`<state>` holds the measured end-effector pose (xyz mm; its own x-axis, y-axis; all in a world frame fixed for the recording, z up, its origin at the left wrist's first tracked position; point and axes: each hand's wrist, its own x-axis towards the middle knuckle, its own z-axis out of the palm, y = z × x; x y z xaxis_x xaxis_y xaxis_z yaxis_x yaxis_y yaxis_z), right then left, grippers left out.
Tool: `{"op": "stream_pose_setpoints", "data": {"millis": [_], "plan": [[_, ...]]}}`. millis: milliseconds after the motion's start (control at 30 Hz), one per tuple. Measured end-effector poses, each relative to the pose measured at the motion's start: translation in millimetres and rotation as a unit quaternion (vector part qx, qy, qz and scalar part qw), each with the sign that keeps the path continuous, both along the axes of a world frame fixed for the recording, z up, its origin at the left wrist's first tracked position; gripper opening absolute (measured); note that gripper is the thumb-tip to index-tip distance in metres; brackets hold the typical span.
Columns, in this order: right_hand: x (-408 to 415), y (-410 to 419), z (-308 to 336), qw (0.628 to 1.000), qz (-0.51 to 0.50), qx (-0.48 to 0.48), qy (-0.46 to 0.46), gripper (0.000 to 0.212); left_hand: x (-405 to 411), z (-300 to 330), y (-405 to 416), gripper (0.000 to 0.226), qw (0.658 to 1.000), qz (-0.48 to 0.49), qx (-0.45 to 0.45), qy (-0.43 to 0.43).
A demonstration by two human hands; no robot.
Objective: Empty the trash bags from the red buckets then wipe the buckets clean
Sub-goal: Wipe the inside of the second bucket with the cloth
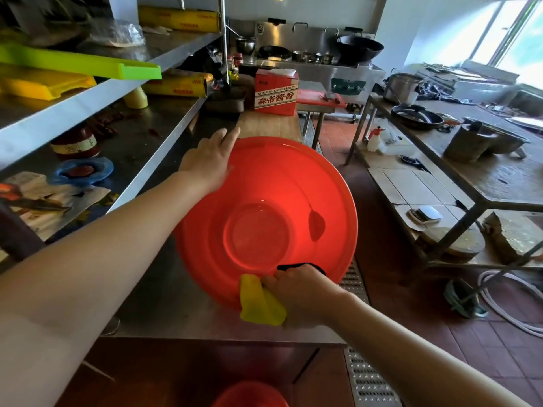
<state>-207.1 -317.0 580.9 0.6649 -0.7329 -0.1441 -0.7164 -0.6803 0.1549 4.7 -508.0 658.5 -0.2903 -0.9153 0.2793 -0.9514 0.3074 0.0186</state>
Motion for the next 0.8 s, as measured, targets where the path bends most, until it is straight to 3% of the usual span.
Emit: {"op": "stream_pose_setpoints", "data": {"millis": [167, 367, 533, 700, 800], "plan": [[-11, -28, 23, 0.997, -0.063, 0.040, -0.017, 0.051, 11, -17, 23, 0.085, 0.995, 0.027, 0.083, 0.057], [-8, -48, 30, 0.992, -0.087, 0.086, -0.043, 0.051, -2, -41, 48, 0.096, 0.982, 0.113, 0.084, 0.129], [-11, -54, 29, 0.926, -0.208, 0.261, -0.178, 0.038, -1, -45, 51, 0.096, 0.989, 0.098, 0.030, 0.105], [-1, -72, -5, 0.924, -0.208, 0.316, -0.050, 0.038, -12, -44, 57, 0.094, 0.995, 0.040, -0.016, 0.091], [-1, -73, -23, 0.919, -0.203, 0.335, -0.030, 0.044, -17, -47, 61, 0.094, 0.995, 0.002, -0.042, 0.094]]}}
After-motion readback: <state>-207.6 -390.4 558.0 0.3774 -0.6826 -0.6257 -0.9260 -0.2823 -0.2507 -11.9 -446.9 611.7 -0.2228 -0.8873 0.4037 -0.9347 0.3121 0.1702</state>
